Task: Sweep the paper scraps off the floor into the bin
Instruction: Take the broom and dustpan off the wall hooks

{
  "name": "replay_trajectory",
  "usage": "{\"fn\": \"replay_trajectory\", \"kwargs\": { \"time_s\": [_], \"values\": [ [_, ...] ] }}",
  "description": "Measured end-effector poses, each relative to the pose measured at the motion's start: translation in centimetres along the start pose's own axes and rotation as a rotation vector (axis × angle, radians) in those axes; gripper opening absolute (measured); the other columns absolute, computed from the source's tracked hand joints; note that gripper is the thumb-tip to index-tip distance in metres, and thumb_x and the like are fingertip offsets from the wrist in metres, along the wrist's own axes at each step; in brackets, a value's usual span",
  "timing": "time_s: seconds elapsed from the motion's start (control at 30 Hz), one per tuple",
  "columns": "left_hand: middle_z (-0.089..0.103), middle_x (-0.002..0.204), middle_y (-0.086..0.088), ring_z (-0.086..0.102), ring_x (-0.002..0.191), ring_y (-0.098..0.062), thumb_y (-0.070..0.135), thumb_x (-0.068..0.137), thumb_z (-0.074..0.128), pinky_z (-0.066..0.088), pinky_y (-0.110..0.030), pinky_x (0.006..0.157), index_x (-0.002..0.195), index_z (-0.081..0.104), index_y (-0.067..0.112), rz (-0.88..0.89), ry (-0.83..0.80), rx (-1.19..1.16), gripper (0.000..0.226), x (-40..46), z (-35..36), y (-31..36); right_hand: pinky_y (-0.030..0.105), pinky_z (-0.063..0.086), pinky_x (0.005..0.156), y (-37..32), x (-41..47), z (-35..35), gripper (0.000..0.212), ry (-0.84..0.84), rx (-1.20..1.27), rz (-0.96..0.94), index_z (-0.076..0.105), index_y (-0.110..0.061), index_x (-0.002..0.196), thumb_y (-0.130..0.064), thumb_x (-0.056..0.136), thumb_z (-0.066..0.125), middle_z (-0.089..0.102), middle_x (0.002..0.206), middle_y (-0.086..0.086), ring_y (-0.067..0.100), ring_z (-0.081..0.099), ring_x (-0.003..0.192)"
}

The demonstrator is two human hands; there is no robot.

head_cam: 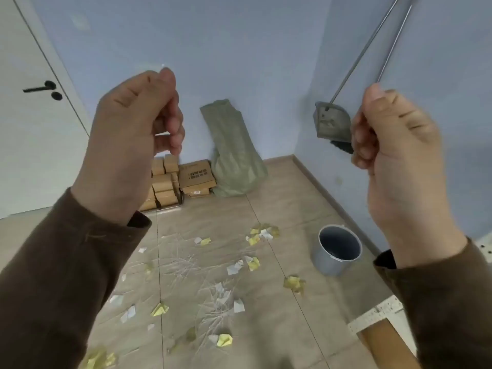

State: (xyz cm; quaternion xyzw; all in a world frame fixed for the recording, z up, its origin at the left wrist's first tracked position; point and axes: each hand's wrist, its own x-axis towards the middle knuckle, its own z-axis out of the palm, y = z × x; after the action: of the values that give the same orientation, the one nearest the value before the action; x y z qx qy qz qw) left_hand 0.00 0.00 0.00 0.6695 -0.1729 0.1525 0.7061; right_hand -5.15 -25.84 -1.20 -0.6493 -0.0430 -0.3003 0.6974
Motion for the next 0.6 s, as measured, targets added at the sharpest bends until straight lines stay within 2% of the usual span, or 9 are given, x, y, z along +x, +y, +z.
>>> {"fn": "replay_trajectory", "kwargs": {
  "time_s": [0.13,0.27,0.47,0.6],
  "values": [
    [0.049,0.061,0.001,0.046,0.055,-0.018,0.036,0.101,0.051,0.041,-0.027,0.052,0.074,0.052,0.019,-0.142,-0.028,0.029,0.032,1.8,5.3,-4.4,0.031,0.019,0.052,3.8,2.7,-4.1,0.032,-0.001,-0.073,0.146,0.051,-0.016,0.072,-0.029,0.101,0.055,0.041,0.067,0.006,0.012,0.028,0.054],
    [0.048,0.061,0.0,0.047,0.054,-0.018,0.034,0.101,0.052,0.042,-0.026,0.051,0.074,0.053,0.018,-0.253,-0.041,0.006,0.032,3.5,11.6,-9.4,0.027,0.022,0.049,8.4,5.8,-9.4,0.033,0.02,-0.107,0.266,0.05,-0.017,0.07,-0.028,0.1,0.056,0.046,0.07,0.005,0.01,0.031,0.053],
    [0.05,0.063,0.0,0.048,0.057,-0.018,0.033,0.101,0.052,0.042,-0.028,0.053,0.075,0.054,0.017,-0.346,-0.08,0.033,0.031,4.9,18.5,-14.7,0.03,0.02,0.051,13.4,9.6,-14.4,0.031,0.025,-0.126,0.406,0.055,-0.017,0.073,-0.031,0.1,0.057,0.044,0.07,0.006,0.012,0.03,0.054],
    [0.05,0.062,0.001,0.047,0.057,-0.018,0.034,0.1,0.053,0.042,-0.028,0.053,0.072,0.054,0.017,-0.398,-0.084,0.035,0.032,6.6,20.8,-17.6,0.025,0.022,0.049,16.4,11.9,-15.9,0.03,0.021,-0.129,0.478,0.056,-0.016,0.073,-0.029,0.1,0.057,0.046,0.071,0.005,0.01,0.032,0.053]
  ]
}}
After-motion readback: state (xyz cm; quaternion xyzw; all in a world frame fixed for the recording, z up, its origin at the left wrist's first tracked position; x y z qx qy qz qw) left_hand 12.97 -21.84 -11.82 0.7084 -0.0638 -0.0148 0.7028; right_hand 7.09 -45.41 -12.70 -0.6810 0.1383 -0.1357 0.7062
